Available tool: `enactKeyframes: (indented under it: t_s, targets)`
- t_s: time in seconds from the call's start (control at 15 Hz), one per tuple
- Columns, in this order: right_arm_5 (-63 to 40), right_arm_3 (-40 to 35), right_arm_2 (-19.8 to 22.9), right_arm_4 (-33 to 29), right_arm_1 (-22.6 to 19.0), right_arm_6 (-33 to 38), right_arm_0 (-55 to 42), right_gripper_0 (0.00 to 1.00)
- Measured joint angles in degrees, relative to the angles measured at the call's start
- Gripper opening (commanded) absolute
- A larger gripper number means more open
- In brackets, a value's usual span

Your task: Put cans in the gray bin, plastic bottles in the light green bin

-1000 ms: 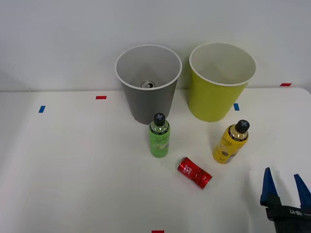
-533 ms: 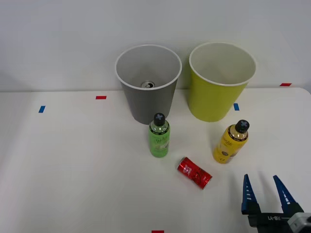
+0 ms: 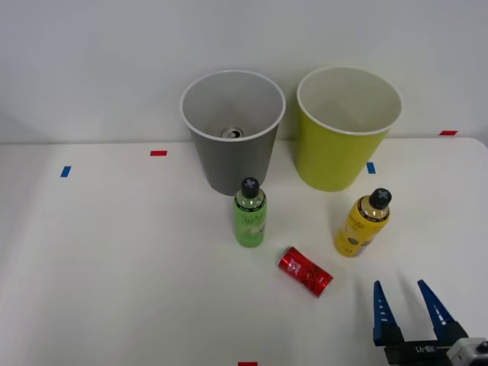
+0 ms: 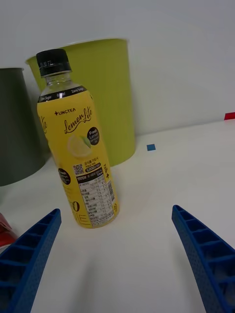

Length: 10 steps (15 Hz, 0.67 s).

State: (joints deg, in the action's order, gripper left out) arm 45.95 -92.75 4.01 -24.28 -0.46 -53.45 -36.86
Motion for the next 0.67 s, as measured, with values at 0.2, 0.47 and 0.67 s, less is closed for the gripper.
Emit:
enactKeyframes:
  t_s: [0.2,0.47,0.67]
  targets:
    - [1.4,0.0,0.0,-0.8,1.4,-0.8,-1.0,0.77]
    - [3.4,-0.3,0.6,-1.9,1.5,-2.5,-1.4,0.77]
    - [3.6,-1.9,1.9,-1.7,1.5,-3.8,-2.4,0.77]
